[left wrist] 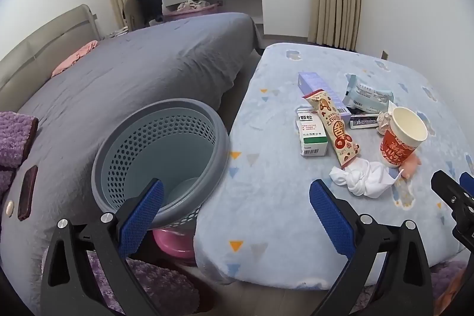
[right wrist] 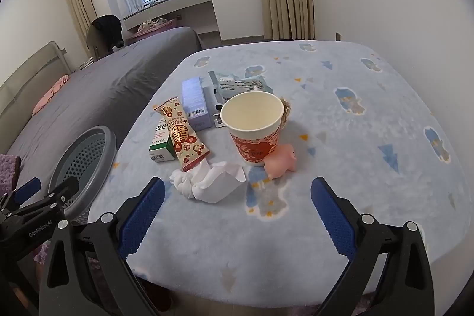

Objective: Collect trash

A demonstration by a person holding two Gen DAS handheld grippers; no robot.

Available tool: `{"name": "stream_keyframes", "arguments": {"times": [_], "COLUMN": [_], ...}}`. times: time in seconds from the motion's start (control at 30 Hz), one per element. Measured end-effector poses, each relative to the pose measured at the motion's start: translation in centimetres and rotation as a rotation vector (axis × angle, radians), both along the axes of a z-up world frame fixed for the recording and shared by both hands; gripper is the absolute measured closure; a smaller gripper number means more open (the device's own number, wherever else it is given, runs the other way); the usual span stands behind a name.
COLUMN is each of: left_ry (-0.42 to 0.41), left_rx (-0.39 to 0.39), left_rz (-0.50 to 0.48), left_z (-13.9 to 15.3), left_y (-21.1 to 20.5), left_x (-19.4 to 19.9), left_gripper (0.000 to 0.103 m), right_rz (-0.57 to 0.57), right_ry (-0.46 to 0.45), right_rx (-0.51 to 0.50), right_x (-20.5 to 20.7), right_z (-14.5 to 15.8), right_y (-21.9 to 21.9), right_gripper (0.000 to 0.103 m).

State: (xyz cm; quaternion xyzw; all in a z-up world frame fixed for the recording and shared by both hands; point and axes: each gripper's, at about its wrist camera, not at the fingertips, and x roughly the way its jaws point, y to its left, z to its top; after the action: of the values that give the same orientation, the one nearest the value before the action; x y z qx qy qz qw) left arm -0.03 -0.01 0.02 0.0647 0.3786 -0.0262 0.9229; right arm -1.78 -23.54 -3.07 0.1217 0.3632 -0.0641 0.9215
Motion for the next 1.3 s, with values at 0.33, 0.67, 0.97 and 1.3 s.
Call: {"name": "stream_keyframes", "arguments": {"times": [0.33,0.67,0.97,1.3], "left_ry": [-0.006,-0.006,-0.009,-0.009], "left_rx": [0.004,0.009,0.015,0.018], "left_rz": [0.000,-0.008,-0.008,-0.007], "left_z": [0.02,0.16,0.07,0.08], "left_y": [-0.01,-0.20,-0.42,-0.53], "left_x": [-0.03,-0.38,-0.33,-0.33], "left_gripper": [0.006,0.006,0.006,0.006], "right_rz": [0.006,-0.007,-0.008,-0.013], "right_ry": [0.000,-0.003,-0.005,-0.002], "right_rx": [-0.001,-0.001,-0.007,-0.014], "right_x": [-0.21,-0.36,-0.42,-0.45], "right_z": [0.08,-0.01,0.24,0.55], "right_y": [-0.06,-0.18,-0.32,-0.47], "right_gripper": [0.008,0.008,0.008,0.008]}}
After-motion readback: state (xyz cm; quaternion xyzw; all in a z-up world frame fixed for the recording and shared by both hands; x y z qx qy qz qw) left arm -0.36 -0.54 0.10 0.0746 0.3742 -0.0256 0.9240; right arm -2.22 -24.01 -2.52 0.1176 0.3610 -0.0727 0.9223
